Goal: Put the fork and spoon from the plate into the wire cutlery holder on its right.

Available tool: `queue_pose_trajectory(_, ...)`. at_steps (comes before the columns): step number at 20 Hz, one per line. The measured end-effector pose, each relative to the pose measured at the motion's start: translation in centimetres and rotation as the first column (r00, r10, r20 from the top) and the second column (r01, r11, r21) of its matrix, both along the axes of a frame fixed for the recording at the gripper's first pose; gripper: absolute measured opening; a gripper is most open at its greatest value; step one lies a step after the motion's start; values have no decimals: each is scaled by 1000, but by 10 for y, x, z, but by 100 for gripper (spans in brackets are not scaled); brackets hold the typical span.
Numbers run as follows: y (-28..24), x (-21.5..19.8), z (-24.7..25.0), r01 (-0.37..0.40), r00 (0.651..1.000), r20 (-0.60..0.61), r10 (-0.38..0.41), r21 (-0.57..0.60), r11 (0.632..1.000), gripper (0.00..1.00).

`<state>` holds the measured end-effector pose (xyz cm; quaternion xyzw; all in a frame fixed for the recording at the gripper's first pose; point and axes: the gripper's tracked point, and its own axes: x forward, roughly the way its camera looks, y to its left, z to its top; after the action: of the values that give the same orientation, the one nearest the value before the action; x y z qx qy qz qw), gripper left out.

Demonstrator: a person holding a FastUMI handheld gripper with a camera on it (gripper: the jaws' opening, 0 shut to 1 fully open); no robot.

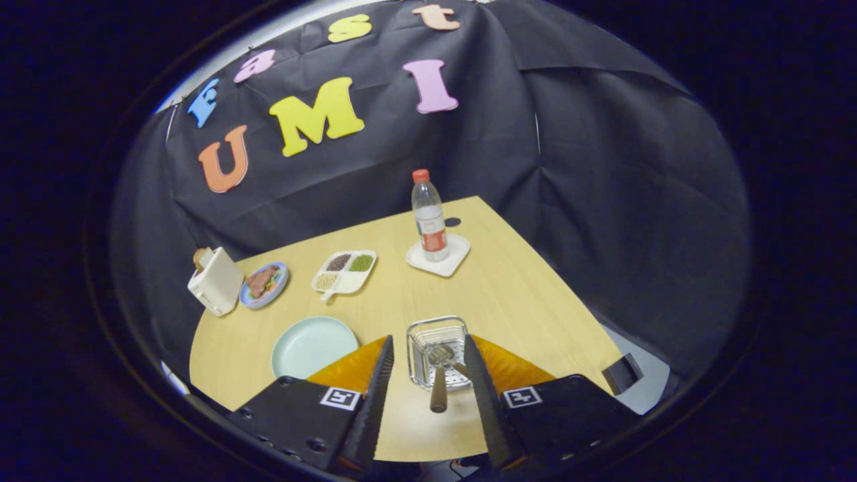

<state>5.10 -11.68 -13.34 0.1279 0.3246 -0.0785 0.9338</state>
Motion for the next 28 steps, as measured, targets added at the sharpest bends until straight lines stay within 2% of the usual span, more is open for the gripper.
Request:
queue_pose_trajectory(4, 9, -6, 31, -7, 994, 106, 12, -47, 999, 77)
queue_pose_trajectory(6, 18, -12, 51, -5, 984, 177, 18, -76, 997, 81)
queue_pose_trajectory(10, 44, -31, 96, 2, 942, 332, 49, -154, 988, 87)
queue_pose_trajectory(13, 73, -53, 117, -19, 916, 394, 73, -139, 990, 93)
queue_pose_trajectory(20, 114, -99, 145, -27, 871, 479, 109, -176, 984, 94)
queue_pose_trajectory(23, 120, -114, 155, -1, 848, 518, 111, -207, 978, 94)
queue_pose_trajectory(28, 132, -127, 155, 19, 835, 537, 118, -243, 970, 94)
